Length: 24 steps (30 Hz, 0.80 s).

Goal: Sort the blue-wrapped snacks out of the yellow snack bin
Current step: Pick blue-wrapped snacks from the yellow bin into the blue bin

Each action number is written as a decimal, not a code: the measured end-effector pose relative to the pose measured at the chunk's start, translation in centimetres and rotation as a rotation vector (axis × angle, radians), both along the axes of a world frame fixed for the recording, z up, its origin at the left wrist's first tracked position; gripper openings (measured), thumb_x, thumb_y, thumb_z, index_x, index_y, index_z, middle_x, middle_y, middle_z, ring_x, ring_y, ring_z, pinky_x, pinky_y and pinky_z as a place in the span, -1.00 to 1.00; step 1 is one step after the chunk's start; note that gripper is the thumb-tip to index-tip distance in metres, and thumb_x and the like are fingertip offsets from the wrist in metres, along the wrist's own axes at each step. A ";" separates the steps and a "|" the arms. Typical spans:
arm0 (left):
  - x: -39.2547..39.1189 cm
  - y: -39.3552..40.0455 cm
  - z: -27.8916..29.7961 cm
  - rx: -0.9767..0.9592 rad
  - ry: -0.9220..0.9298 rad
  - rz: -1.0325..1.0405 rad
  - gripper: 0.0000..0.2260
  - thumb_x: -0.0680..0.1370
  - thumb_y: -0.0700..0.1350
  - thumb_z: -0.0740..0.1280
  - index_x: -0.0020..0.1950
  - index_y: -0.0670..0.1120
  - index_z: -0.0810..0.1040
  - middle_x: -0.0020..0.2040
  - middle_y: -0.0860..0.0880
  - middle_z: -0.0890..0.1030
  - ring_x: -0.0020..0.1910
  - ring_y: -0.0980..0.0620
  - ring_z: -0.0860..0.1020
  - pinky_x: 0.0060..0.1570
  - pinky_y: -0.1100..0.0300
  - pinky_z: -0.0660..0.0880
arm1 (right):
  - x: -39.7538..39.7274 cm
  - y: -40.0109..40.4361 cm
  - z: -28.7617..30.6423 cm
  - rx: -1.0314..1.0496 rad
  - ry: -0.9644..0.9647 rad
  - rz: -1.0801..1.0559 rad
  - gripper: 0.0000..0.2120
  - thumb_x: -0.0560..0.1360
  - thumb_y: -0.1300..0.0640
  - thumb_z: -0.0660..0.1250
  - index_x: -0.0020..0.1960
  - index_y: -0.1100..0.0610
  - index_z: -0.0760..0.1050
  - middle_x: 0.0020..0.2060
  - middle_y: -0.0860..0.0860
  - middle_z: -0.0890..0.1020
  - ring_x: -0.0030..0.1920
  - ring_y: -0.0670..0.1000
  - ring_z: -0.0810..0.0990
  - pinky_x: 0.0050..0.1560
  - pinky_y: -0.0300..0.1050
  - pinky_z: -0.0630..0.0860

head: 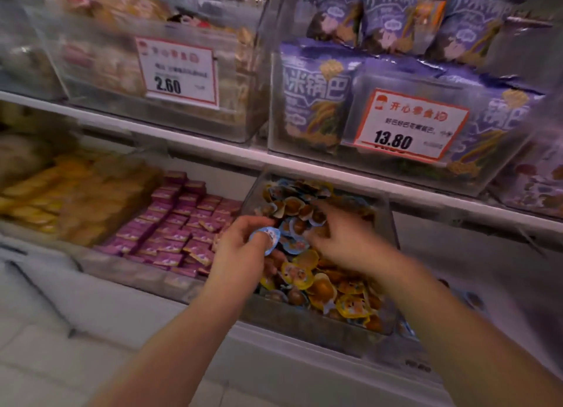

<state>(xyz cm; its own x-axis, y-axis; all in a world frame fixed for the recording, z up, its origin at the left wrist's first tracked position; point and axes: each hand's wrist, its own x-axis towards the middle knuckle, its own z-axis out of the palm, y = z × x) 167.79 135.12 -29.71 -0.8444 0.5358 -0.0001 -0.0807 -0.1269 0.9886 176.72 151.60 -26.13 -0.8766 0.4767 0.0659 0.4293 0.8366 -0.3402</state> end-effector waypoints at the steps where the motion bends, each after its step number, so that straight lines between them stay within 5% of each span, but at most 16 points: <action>1: -0.1 -0.1 -0.1 -0.029 0.037 -0.032 -0.85 0.62 -0.25 0.26 0.03 -0.01 0.55 -0.29 0.08 0.68 -0.37 -0.08 0.64 -0.47 0.16 0.52 | -1.2 0.2 -0.3 0.032 -0.095 0.004 -0.30 0.47 -0.26 0.33 0.52 -0.07 0.23 0.42 0.07 0.41 0.38 0.15 0.42 0.33 0.02 0.44; 5: -0.7 -0.5 0.0 -0.038 0.083 -0.061 -0.81 0.61 -0.21 0.28 0.05 0.09 0.56 -0.29 0.02 0.67 -0.41 0.01 0.60 -0.44 0.14 0.50 | -2.9 0.5 -1.6 0.153 -0.253 -0.041 -0.16 0.31 -0.45 0.34 0.49 -0.18 0.21 0.36 0.12 0.33 0.35 0.23 0.35 0.29 0.08 0.43; 9: -1.0 -0.7 0.3 -0.050 0.091 -0.074 -0.77 0.60 -0.22 0.27 0.07 0.12 0.57 -0.11 0.00 0.65 -0.28 0.09 0.66 -0.41 0.19 0.52 | -3.2 0.0 -2.3 0.162 -0.129 -0.017 -0.59 0.44 -0.10 0.41 0.25 -0.03 0.52 0.17 0.09 0.49 0.21 0.15 0.48 0.12 -0.04 0.47; 14: -0.8 -1.3 0.3 -0.053 0.100 -0.088 -0.75 0.61 -0.20 0.25 0.07 0.16 0.55 -0.31 -0.04 0.66 -0.52 0.18 0.50 -0.54 0.29 0.37 | -3.4 0.0 -1.6 0.028 -0.091 -0.024 -0.72 0.47 0.07 0.40 0.18 -0.06 0.55 0.17 0.03 0.55 0.13 0.05 0.54 -0.02 -0.16 0.46; 19: -0.3 -1.5 0.8 -0.022 0.208 -0.068 -0.80 0.65 -0.13 0.25 0.07 0.19 0.54 -0.18 0.04 0.68 -0.31 0.03 0.66 -0.36 -0.03 0.60 | -1.6 1.1 0.0 -0.187 0.238 -0.139 -0.80 0.52 0.08 0.41 0.07 -0.16 0.54 0.06 -0.08 0.61 -0.03 -0.11 0.55 -0.16 -0.36 0.45; 21: 0.2 -1.3 1.0 -0.009 0.269 -0.065 -0.81 0.66 -0.10 0.24 0.07 0.22 0.53 -0.11 0.17 0.67 -0.22 0.02 0.68 -0.31 -0.01 0.62 | -0.5 1.1 0.5 -0.301 0.382 -0.176 -0.79 0.50 0.09 0.45 0.04 -0.19 0.55 0.01 -0.09 0.62 -0.03 -0.12 0.57 -0.25 -0.55 0.39; 24: 0.9 -0.7 0.9 -0.006 0.334 -0.063 -0.82 0.65 -0.06 0.25 0.12 0.24 0.53 -0.03 0.20 0.64 -0.09 0.15 0.67 -0.21 0.08 0.64 | 0.8 0.8 0.6 -0.432 0.539 -0.224 -0.80 0.47 0.09 0.48 0.02 -0.16 0.60 0.02 -0.11 0.66 0.06 -0.10 0.61 -0.08 -0.45 0.44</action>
